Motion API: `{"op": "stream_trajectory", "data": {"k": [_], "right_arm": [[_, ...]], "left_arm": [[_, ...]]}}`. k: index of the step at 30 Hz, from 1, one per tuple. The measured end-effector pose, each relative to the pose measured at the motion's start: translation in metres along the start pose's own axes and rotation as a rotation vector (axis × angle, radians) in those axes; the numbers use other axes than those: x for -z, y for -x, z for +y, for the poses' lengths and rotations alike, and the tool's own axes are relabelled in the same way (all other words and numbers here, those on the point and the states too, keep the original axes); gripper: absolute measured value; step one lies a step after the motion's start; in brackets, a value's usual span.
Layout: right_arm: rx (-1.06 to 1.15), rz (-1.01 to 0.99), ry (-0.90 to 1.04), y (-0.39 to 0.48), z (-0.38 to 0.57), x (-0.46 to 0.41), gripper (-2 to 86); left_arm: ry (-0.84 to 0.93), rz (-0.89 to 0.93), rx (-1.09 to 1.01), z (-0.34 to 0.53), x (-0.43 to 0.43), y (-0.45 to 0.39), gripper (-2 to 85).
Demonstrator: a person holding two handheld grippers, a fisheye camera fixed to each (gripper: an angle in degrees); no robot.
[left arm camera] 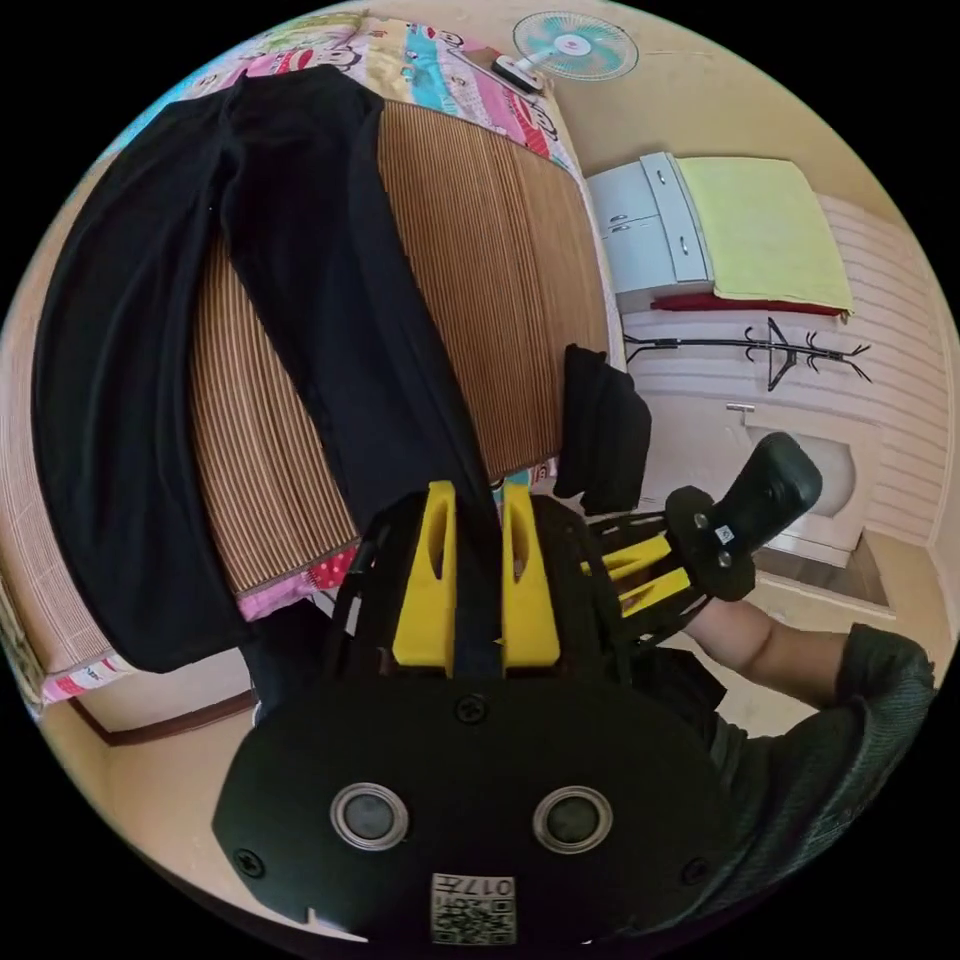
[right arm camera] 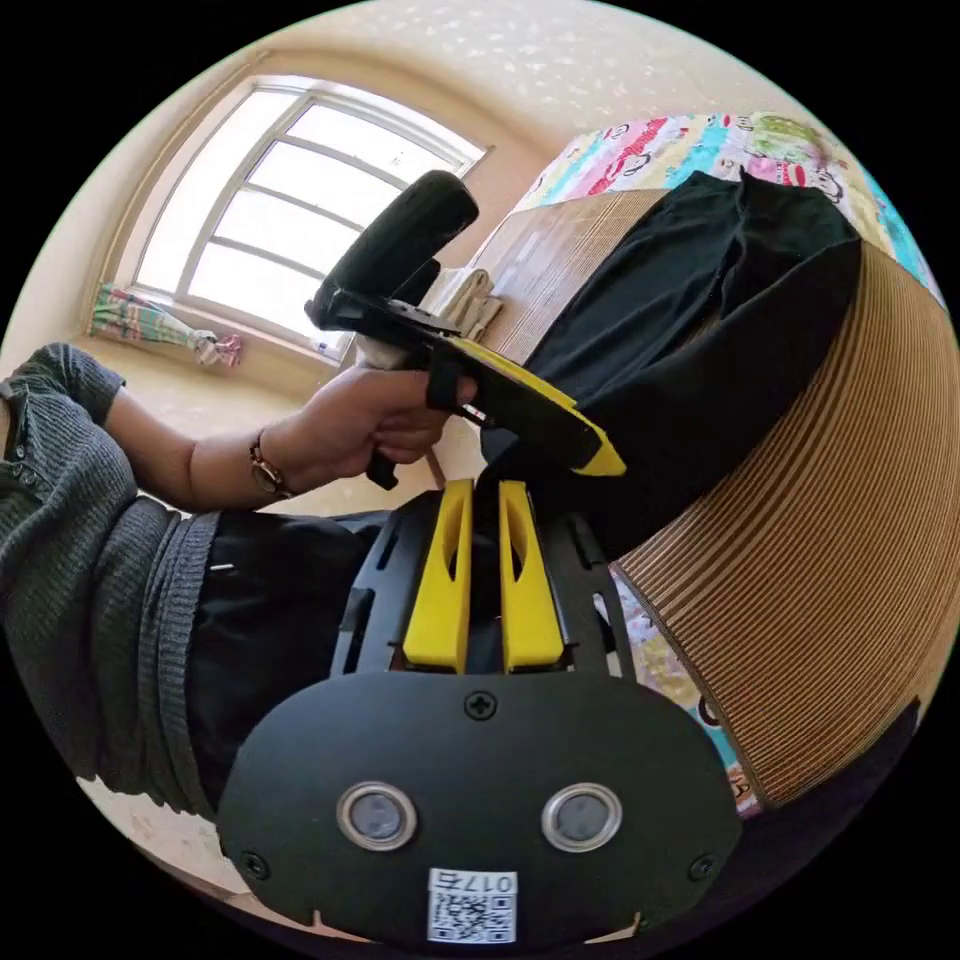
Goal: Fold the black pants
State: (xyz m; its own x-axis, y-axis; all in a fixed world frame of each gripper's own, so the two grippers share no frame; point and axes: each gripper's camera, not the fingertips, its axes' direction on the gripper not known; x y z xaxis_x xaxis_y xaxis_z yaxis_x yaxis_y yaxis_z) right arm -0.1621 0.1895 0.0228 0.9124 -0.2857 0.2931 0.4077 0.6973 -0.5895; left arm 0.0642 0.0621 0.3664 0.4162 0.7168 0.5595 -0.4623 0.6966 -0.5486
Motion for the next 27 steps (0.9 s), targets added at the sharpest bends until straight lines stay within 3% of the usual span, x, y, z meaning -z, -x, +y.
{"op": "stream_trajectory", "data": {"k": [3, 6, 9, 13, 17, 21, 23, 27], "right_arm": [[-0.008, 0.016, 0.109, -0.053, -0.009, 0.029, 8.5], [-0.168, 0.163, 0.113, -0.141, -0.035, 0.079, 10.2], [-0.342, 0.190, -0.019, -0.237, -0.085, 0.137, 12.4], [-0.590, 0.017, -0.442, -0.359, -0.154, 0.207, 15.9], [-0.760, 0.125, -0.602, -0.414, -0.209, 0.236, 16.2], [-0.754, 0.268, -0.473, -0.420, -0.262, 0.238, 9.9], [-0.686, 0.602, -0.295, -0.391, -0.302, 0.233, 4.7], [-0.400, 0.989, -0.407, -0.271, -0.340, 0.230, 2.9]], "left_arm": [[-0.053, 0.120, 0.021, 0.009, 0.000, 0.018, -0.1], [-0.057, 0.163, 0.031, 0.014, -0.007, 0.025, -0.4], [-0.098, 0.152, 0.027, 0.017, -0.012, 0.023, -0.6], [-0.130, 0.192, -0.017, 0.017, -0.025, 0.022, -0.8], [-0.174, 0.286, 0.033, 0.019, -0.029, 0.044, -0.8], [-0.251, 0.399, 0.043, 0.025, -0.031, 0.084, -0.8], [-0.282, 0.466, 0.038, 0.028, -0.029, 0.107, -0.8], [-0.356, 0.627, 0.040, 0.049, -0.009, 0.162, -0.8]]}}
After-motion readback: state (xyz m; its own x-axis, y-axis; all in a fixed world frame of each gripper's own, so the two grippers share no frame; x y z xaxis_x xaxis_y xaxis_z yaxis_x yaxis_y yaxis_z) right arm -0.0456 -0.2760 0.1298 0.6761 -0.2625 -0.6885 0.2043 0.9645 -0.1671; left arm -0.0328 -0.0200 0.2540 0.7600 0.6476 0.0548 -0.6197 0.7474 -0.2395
